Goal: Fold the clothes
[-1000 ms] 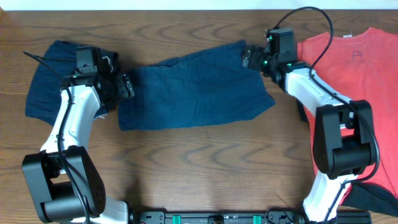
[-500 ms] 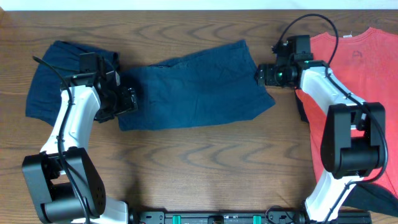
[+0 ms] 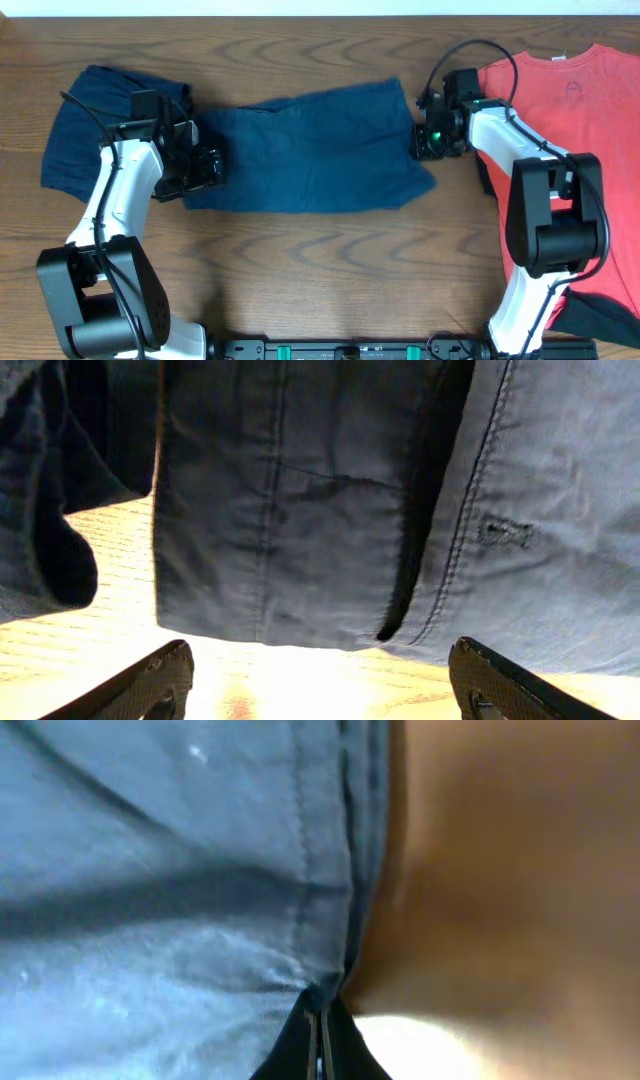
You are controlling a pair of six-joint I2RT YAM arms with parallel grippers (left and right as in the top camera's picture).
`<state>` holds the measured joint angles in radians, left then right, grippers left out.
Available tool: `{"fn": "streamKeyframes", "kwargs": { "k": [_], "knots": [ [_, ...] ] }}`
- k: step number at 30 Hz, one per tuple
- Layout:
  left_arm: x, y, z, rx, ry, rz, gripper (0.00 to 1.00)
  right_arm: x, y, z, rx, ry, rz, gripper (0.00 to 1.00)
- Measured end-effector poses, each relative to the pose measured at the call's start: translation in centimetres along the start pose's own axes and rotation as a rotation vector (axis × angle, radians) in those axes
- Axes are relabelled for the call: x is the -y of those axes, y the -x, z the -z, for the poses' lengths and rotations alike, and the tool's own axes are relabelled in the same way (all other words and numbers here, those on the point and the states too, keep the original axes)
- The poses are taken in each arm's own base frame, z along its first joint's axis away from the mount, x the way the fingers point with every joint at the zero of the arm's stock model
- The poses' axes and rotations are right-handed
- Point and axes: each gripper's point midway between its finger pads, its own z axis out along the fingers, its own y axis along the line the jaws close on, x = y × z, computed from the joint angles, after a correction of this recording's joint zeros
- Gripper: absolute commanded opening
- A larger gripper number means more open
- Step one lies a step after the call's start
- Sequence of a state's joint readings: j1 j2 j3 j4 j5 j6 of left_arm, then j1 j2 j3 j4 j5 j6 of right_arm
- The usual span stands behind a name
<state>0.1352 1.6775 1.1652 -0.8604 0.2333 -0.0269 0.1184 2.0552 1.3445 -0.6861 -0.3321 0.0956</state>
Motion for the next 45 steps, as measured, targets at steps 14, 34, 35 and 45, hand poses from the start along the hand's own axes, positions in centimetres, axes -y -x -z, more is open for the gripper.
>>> {"fn": "streamKeyframes", "kwargs": {
  "k": [14,34,35,45],
  "knots": [
    [0.0,-0.2,0.0,-0.008,0.001,-0.023,0.81,-0.4,4.2,11.4,0.336,-0.192,0.041,0.45],
    [1.1,0.0,-0.2,0.002,-0.004,-0.06,0.81,2.0,7.7,1.7,0.332,-0.163,0.055,0.37],
    [1.1,0.0,-0.2,0.004,-0.004,-0.06,0.81,1.8,7.7,1.7,0.332,-0.155,0.06,0.35],
    [1.1,0.2,-0.2,0.011,-0.005,-0.061,0.81,1.5,7.4,1.5,0.315,-0.142,0.097,0.35]
  ]
}}
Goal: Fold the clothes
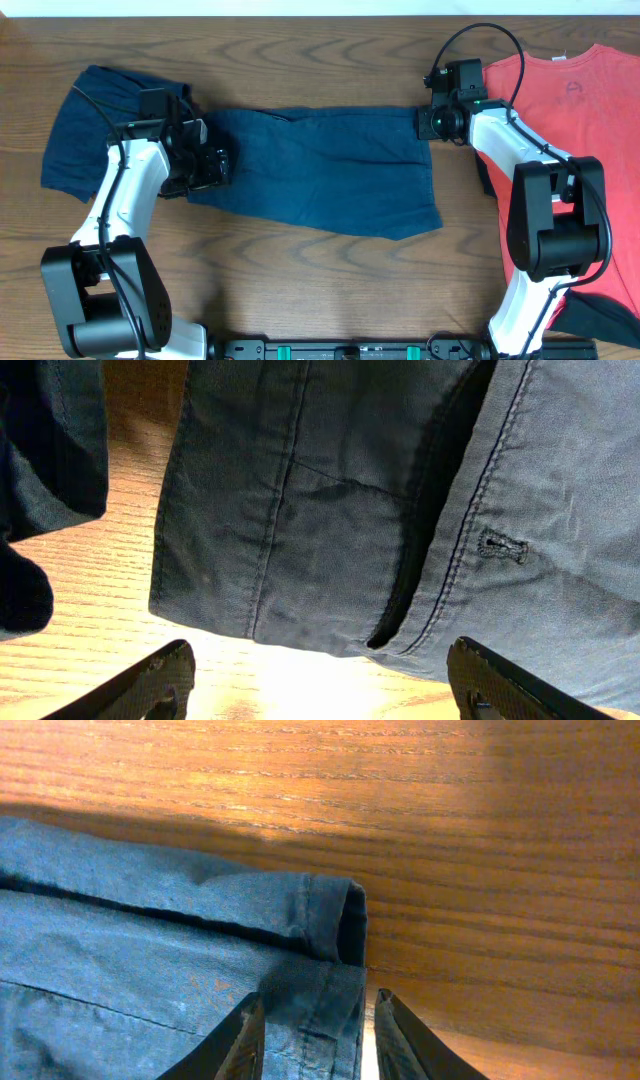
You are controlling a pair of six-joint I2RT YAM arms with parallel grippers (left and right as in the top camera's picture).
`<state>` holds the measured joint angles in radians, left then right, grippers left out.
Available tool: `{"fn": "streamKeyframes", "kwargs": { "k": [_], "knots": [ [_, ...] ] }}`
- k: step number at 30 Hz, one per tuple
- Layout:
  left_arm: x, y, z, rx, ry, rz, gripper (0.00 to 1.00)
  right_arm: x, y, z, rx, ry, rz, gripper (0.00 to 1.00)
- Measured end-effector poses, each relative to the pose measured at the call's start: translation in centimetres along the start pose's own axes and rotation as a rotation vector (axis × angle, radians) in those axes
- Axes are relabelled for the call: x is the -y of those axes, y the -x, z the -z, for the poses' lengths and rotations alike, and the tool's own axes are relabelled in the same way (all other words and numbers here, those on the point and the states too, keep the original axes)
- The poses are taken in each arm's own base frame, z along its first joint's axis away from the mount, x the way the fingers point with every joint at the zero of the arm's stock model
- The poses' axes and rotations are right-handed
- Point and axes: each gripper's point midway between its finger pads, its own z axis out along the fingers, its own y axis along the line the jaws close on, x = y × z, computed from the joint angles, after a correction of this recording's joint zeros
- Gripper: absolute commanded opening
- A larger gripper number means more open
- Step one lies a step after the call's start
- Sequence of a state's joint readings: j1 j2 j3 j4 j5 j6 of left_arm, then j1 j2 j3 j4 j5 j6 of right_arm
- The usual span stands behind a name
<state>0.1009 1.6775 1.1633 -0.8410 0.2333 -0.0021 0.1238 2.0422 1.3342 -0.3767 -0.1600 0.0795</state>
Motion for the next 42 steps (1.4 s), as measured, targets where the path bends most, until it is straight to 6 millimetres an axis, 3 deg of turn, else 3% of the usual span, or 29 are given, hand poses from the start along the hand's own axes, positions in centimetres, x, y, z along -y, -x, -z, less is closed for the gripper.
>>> {"fn": "streamKeyframes", "kwargs": {
  "k": [6,9,11,15,21,25,33,35,38,40,42],
  "knots": [
    [0.0,0.0,0.0,0.0,0.0,0.0,0.81,0.1,0.2,-0.5,0.012,0.0,0.039,0.4],
    [0.0,0.0,0.0,0.0,0.0,0.0,0.81,0.1,0.4,-0.9,0.02,0.001,0.057,0.37],
    [0.0,0.0,0.0,0.0,0.0,0.0,0.81,0.1,0.3,-1.0,0.019,0.001,0.071,0.29],
    [0.0,0.0,0.0,0.0,0.0,0.0,0.81,0.1,0.3,-1.0,0.019,0.005,0.092,0.01],
    [0.0,0.0,0.0,0.0,0.0,0.0,0.81,-0.6,-0.5,-0.9,-0.012,0.054,0.086,0.01],
    [0.0,0.0,0.0,0.0,0.0,0.0,0.81,-0.9,0.0,0.3,0.002,0.072,0.086,0.01],
    [0.0,0.4,0.0,0.016,-0.001,-0.003,0.81,-3.0,6.2,8.3,0.251,0.098,0.138,0.01],
    [0.0,0.5,0.0,0.019,-0.001,-0.003,0.81,-3.2,7.1,9.1,0.289,0.1,0.146,0.01],
    [0.0,0.5,0.0,0.019,-0.001,-0.004,0.81,-3.1,7.3,8.4,0.295,0.099,0.147,0.01],
    [0.0,0.5,0.0,0.02,-0.001,-0.004,0.81,-2.8,7.3,6.9,0.292,0.097,0.146,0.01],
    [0.0,0.5,0.0,0.021,-0.001,-0.004,0.82,-2.1,7.0,4.8,0.279,0.076,0.137,0.24]
  ]
}}
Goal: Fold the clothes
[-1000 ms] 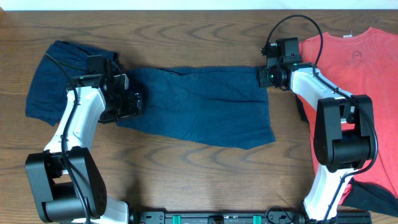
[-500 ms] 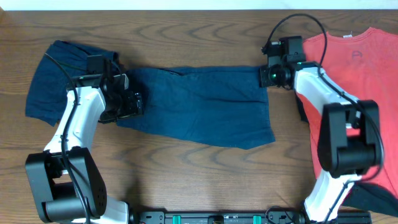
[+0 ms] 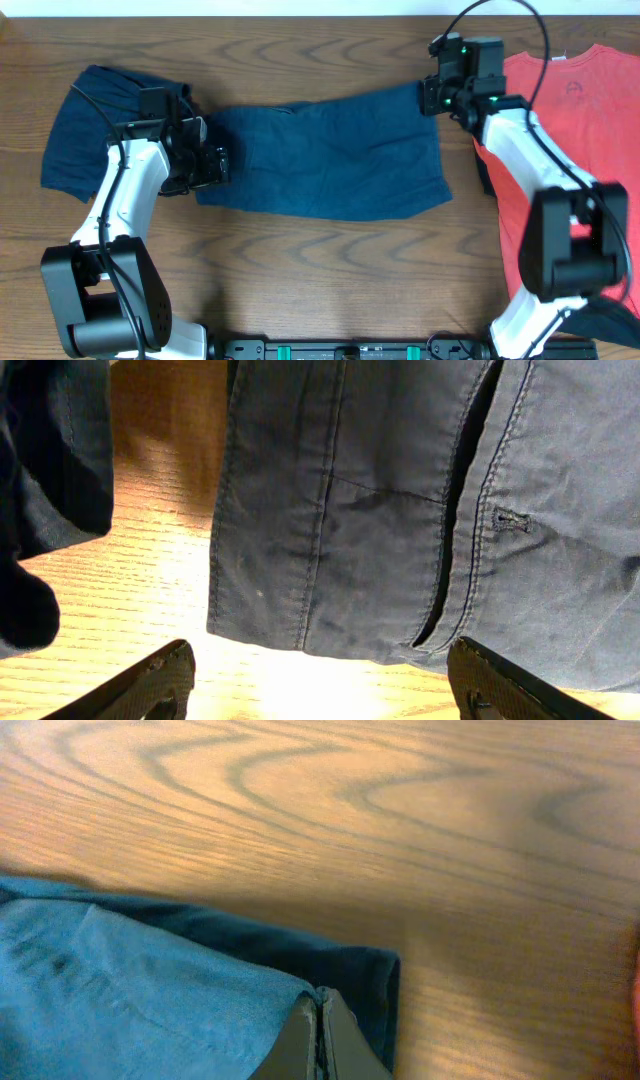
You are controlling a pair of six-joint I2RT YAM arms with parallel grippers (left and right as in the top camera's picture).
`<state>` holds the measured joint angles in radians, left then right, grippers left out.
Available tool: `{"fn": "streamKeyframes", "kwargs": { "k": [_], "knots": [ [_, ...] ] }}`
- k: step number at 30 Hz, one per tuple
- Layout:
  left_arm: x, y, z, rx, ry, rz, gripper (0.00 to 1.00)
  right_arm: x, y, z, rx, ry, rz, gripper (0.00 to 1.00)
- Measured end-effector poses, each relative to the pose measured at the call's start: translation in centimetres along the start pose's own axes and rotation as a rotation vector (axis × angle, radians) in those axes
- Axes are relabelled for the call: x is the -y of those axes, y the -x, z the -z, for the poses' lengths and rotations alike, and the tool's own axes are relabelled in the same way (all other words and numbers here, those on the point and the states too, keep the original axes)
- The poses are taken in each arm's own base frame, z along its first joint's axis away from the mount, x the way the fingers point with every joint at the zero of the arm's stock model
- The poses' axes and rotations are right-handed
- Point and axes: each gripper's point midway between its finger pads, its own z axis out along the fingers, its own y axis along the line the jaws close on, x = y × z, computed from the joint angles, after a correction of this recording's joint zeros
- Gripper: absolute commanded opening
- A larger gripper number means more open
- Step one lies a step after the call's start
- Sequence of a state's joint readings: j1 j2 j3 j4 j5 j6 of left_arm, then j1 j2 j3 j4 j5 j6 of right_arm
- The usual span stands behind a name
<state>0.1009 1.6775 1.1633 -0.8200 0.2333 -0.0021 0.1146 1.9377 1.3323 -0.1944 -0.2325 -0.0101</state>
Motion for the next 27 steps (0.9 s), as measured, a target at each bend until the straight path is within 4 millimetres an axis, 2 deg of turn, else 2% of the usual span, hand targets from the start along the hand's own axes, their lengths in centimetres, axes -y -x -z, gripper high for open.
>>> {"fn": "streamKeyframes", "kwargs": {
  "k": [1,3,6,9,11,13,15,18,20,23,27],
  "knots": [
    [0.0,0.0,0.0,0.0,0.0,0.0,0.81,0.6,-0.9,-1.0,-0.021,-0.022,-0.008,0.3],
    [0.0,0.0,0.0,0.001,0.0,0.0,0.81,1.8,-2.9,-2.5,-0.073,-0.068,-0.035,0.31],
    [0.0,0.0,0.0,0.001,0.0,-0.001,0.76,2.8,-5.7,-3.3,-0.161,-0.11,-0.083,0.38],
    [0.4,0.1,0.0,0.002,-0.023,-0.023,0.61,3.3,-7.2,-2.5,-0.224,-0.125,-0.123,0.42],
    [0.9,0.5,0.0,0.019,-0.053,-0.045,0.51,3.1,-8.4,-0.8,-0.296,-0.12,-0.154,0.43],
    [1.6,1.3,0.0,0.055,-0.079,-0.076,0.43,2.3,-8.9,1.1,-0.342,-0.093,-0.182,0.43],
    [2.4,2.4,0.1,0.1,-0.099,-0.107,0.39,1.3,-9.0,2.7,-0.37,-0.058,-0.2,0.38],
    [4.5,4.2,0.2,0.184,-0.126,-0.187,0.37,-0.7,-9.7,4.1,-0.422,-0.001,-0.222,0.26],
    [6.0,4.9,0.2,0.222,-0.141,-0.242,0.37,-1.6,-10.5,4.2,-0.459,0.021,-0.224,0.16],
    [7.9,5.0,-0.7,0.228,-0.151,-0.313,0.29,-3.3,-12.2,3.8,-0.52,0.043,-0.226,0.07],
    [7.8,4.4,-3.9,0.156,-0.138,-0.32,0.23,-4.6,-14.7,3.2,-0.579,0.03,-0.269,0.01]
  ]
}}
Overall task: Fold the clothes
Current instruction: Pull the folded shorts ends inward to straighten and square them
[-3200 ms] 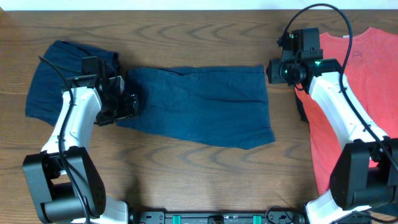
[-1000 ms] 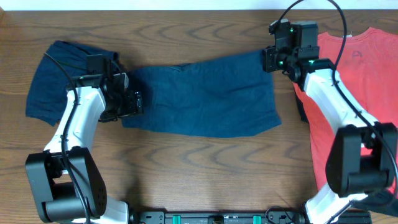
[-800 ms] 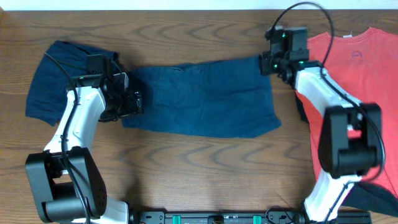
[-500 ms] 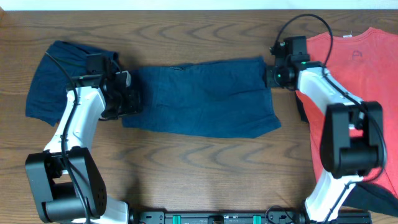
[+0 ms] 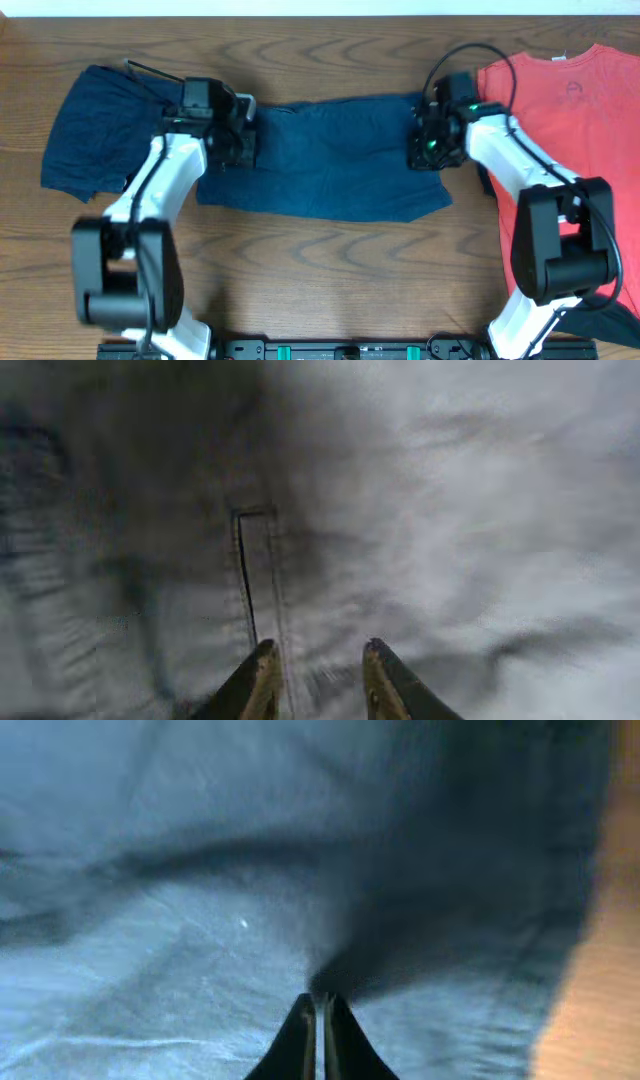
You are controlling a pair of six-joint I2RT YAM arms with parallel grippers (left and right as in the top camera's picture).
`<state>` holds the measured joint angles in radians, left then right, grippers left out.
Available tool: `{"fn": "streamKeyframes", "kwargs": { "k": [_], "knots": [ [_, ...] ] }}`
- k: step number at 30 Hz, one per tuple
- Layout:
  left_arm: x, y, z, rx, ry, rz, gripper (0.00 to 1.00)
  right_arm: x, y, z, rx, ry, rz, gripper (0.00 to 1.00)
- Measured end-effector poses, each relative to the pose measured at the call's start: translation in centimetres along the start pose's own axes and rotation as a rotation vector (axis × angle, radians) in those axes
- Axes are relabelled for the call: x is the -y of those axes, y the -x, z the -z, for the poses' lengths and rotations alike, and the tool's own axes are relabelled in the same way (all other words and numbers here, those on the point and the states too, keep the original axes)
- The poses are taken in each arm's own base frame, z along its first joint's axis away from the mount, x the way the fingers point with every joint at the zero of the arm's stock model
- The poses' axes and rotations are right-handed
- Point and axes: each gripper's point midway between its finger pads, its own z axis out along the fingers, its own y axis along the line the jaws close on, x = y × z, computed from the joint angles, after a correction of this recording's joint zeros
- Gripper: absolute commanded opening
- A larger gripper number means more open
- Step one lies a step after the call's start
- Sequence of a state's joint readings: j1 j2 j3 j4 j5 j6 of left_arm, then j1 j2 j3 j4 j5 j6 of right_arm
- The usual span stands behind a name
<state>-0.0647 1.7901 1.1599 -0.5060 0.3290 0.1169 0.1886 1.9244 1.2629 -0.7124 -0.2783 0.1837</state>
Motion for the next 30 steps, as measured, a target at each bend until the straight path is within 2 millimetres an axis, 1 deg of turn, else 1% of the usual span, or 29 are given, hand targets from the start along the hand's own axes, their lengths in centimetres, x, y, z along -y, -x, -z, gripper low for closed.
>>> {"fn": "streamKeyframes", "kwargs": {
  "k": [1,3,4,6,9,13,15,18,20,21,23,24,25,26,27,29,30],
  "knots": [
    [-0.4,-0.4,-1.0,-0.022,0.003,0.006,0.22,0.2,-0.4,-0.3,-0.009,-0.007,-0.021,0.01],
    [-1.5,-1.6,-3.0,-0.076,0.014,0.028,0.22,1.0,-1.5,-1.0,-0.028,-0.041,-0.082,0.01],
    [-1.9,-2.1,-3.6,-0.096,0.018,0.043,0.22,1.6,-2.0,-1.2,-0.035,-0.066,-0.113,0.01],
    [-2.2,-2.1,-3.9,-0.099,0.017,0.063,0.23,2.7,-3.0,-1.7,-0.052,-0.108,-0.176,0.01],
    [-2.6,-2.3,-3.7,-0.102,0.024,0.086,0.24,3.5,-3.4,-1.4,-0.046,-0.145,-0.248,0.01],
    [-3.2,-2.4,-3.3,-0.104,0.033,0.114,0.33,5.2,-5.6,-0.6,-0.112,-0.215,-0.35,0.01],
    [-3.6,-2.6,-2.8,-0.109,0.049,0.125,0.36,5.8,-6.6,-0.1,-0.145,-0.239,-0.389,0.01],
    [-4.2,-2.7,-1.3,-0.108,0.085,0.136,0.44,7.3,-8.2,0.8,-0.183,-0.298,-0.427,0.01],
    [-4.0,-2.4,0.5,-0.085,0.098,0.135,0.49,8.2,-8.9,1.3,-0.187,-0.327,-0.434,0.07],
    [-3.8,-2.1,1.3,-0.068,0.099,0.132,0.5,8.5,-8.8,1.6,-0.173,-0.327,-0.422,0.11],
    [-2.7,-1.4,3.4,-0.025,0.084,0.113,0.52,8.0,-7.7,2.3,-0.118,-0.281,-0.362,0.2],
    [-1.9,-1.2,4.3,-0.009,0.071,0.103,0.53,7.3,-6.7,2.9,-0.074,-0.241,-0.315,0.24],
    [-1.0,-1.2,5.1,0.0,0.055,0.089,0.53,6.4,-5.5,3.6,-0.024,-0.196,-0.27,0.26],
    [0.1,-1.2,5.8,-0.001,0.04,0.074,0.53,5.3,-4.3,4.5,0.036,-0.145,-0.214,0.25],
    [1.0,-1.5,6.2,-0.007,0.023,0.06,0.53,4.3,-3.2,5.4,0.091,-0.099,-0.17,0.22],
    [2.6,-2.5,6.2,-0.051,-0.002,0.036,0.53,2.2,-1.0,7.1,0.198,-0.013,-0.082,0.16],
    [3.3,-3.2,6.0,-0.083,-0.015,0.027,0.5,1.4,-0.1,7.7,0.237,0.022,-0.051,0.12]
  ]
}}
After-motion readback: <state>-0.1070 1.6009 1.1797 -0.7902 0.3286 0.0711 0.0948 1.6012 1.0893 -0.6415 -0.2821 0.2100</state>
